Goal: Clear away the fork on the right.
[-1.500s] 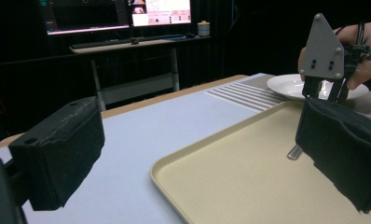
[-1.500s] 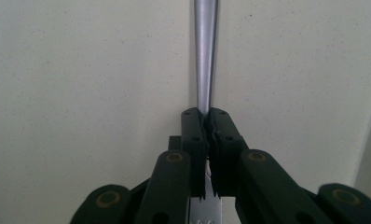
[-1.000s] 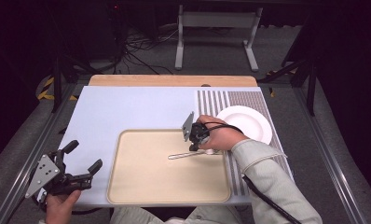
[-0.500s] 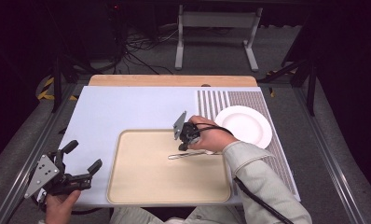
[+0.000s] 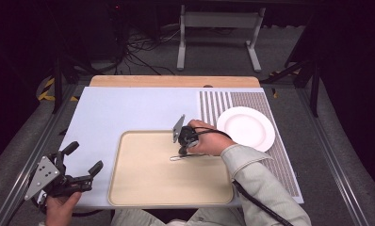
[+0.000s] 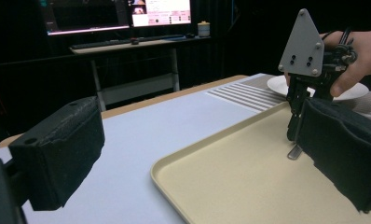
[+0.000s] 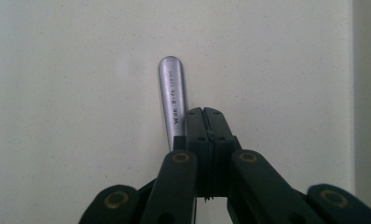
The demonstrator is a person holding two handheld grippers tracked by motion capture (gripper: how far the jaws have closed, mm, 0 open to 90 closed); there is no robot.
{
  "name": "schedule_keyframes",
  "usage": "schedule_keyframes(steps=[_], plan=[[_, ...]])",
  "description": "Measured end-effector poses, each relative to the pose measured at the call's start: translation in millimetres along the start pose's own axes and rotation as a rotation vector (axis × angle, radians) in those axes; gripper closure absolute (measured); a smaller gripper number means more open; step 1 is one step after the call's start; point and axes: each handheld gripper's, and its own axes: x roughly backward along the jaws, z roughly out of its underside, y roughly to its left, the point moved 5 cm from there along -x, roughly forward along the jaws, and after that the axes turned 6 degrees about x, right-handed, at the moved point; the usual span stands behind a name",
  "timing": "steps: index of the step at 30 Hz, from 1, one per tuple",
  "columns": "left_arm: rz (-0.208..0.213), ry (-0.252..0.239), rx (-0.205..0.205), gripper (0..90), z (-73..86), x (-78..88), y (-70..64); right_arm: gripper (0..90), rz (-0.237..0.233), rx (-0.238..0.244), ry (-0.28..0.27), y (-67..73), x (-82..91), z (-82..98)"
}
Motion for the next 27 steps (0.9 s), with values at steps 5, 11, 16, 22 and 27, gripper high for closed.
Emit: schedule_keyframes(steps=[5,11,16,22,27], plan=[[0.001,-0.001,-0.002,2.0,-0.2,0.1,0.0,90.0,-0.002,-0.002,0.008,0.7,-1.3,-0.7],[0.000,-0.002,-0.002,2.0,-0.3,0.1,0.1,90.0,-0.014,0.003,0.020,2.3,-2.0,0.2],[0.001,0.000,-0.001,1.9,-0.1,0.0,-0.2,90.0,-0.035,0.013,0.037,7.5,-1.3,0.4],[-0.001,-0.001,0.001,2.0,-0.1,-0.2,0.0,90.0,-0.071,0.046,0.062,18.2,-0.1,1.0],[-0.001,-0.002,0.001,1.9,-0.2,-0.8,-0.1,90.0,-0.090,0.059,0.074,26.8,1.5,3.6]])
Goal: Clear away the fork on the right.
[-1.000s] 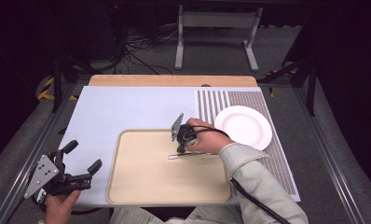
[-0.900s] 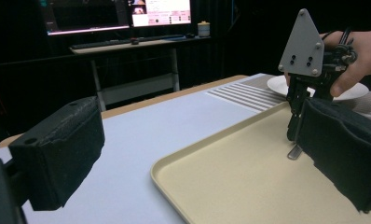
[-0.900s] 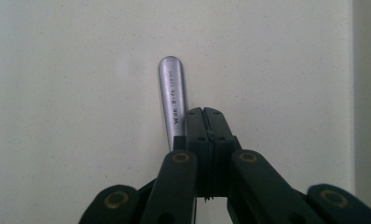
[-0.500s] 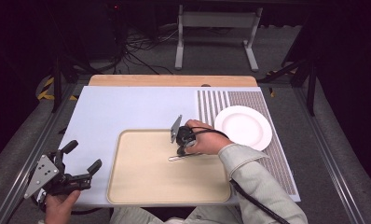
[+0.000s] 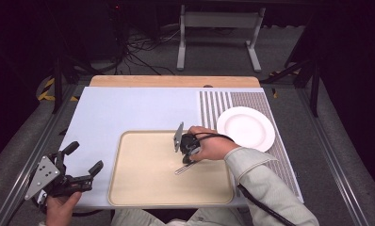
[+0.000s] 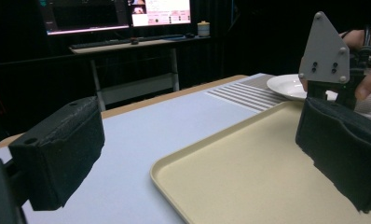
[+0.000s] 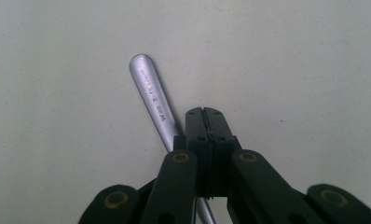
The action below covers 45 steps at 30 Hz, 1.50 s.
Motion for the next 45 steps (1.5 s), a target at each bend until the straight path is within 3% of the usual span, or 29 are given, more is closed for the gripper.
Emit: schedule_keyframes(steps=[18,45], plan=[[0.002,0.003,-0.003,1.9,0.0,-2.1,-0.4,90.0,-0.060,0.016,0.037,28.0,5.4,16.6],[0.011,0.010,-0.003,1.9,0.4,-5.1,-2.1,90.0,-0.075,-0.022,0.037,54.2,14.2,46.2]])
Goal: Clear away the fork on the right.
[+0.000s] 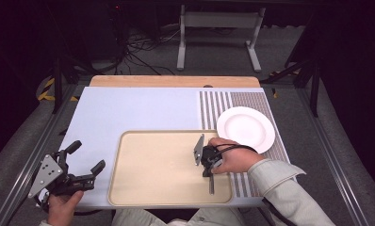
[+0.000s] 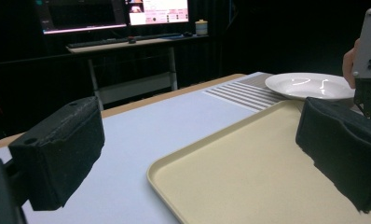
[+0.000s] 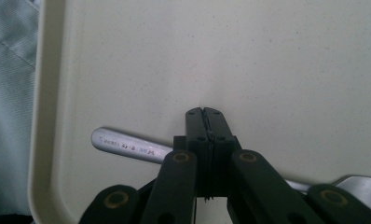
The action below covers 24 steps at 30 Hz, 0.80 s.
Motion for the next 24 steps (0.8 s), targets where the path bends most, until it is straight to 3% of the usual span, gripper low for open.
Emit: schedule_keyframes(steps=[14,18,24], plan=[[-0.001,-0.002,0.000,1.9,-0.1,-1.0,-0.3,90.0,-0.003,-0.012,-0.006,3.7,1.8,7.0],[-0.002,-0.002,0.000,1.9,-0.1,-0.9,-0.2,90.0,0.004,-0.015,-0.050,3.9,6.1,5.0],[-0.001,-0.001,0.000,1.9,0.0,-1.2,-0.2,84.9,0.064,-0.014,-0.116,3.8,23.6,2.9]])
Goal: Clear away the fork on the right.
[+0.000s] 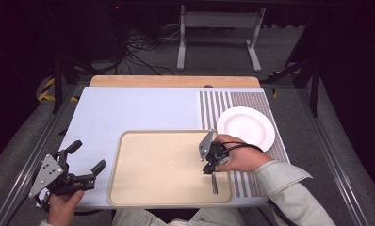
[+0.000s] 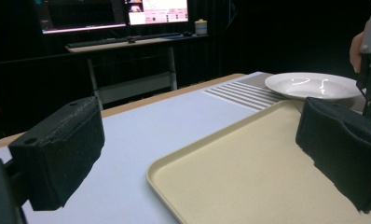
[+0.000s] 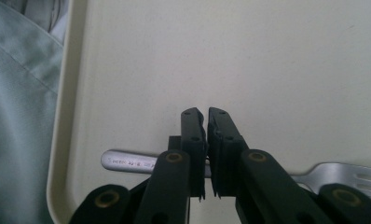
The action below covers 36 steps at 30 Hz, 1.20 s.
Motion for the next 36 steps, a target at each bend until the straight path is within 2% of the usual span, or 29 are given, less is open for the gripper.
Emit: schedule_keyframes(steps=[10,13,14,15,17,20,27,30,36], plan=[[0.006,0.004,-0.003,1.9,0.1,-2.3,-0.7,62.8,0.132,-0.043,-0.089,2.7,33.0,6.8],[0.008,0.007,-0.003,1.9,0.5,-2.7,-0.7,57.7,0.182,-0.059,-0.115,4.8,40.4,10.5],[0.009,0.006,-0.003,1.9,0.5,-2.6,-0.8,55.2,0.222,-0.068,-0.140,4.8,44.6,11.9],[0.007,0.006,-0.004,1.9,0.1,-2.3,-0.9,54.1,0.231,-0.074,-0.148,5.1,46.1,12.3],[0.006,0.002,0.000,1.9,-0.2,-2.1,-0.9,51.3,0.269,-0.101,-0.202,7.2,52.9,15.0],[0.004,0.004,-0.001,1.9,0.1,-2.0,-0.4,44.8,0.307,-0.134,-0.247,9.7,59.8,20.3],[0.003,0.001,0.000,1.9,0.1,-1.4,-0.7,36.1,0.402,-0.210,-0.343,19.2,75.4,37.3],[0.004,0.004,-0.004,1.9,0.3,-1.4,-0.8,35.2,0.433,-0.234,-0.360,23.8,79.2,44.9],[0.003,0.003,-0.002,1.9,0.3,-1.5,-0.7,25.6,0.545,-0.296,-0.471,35.1,88.5,59.8]])
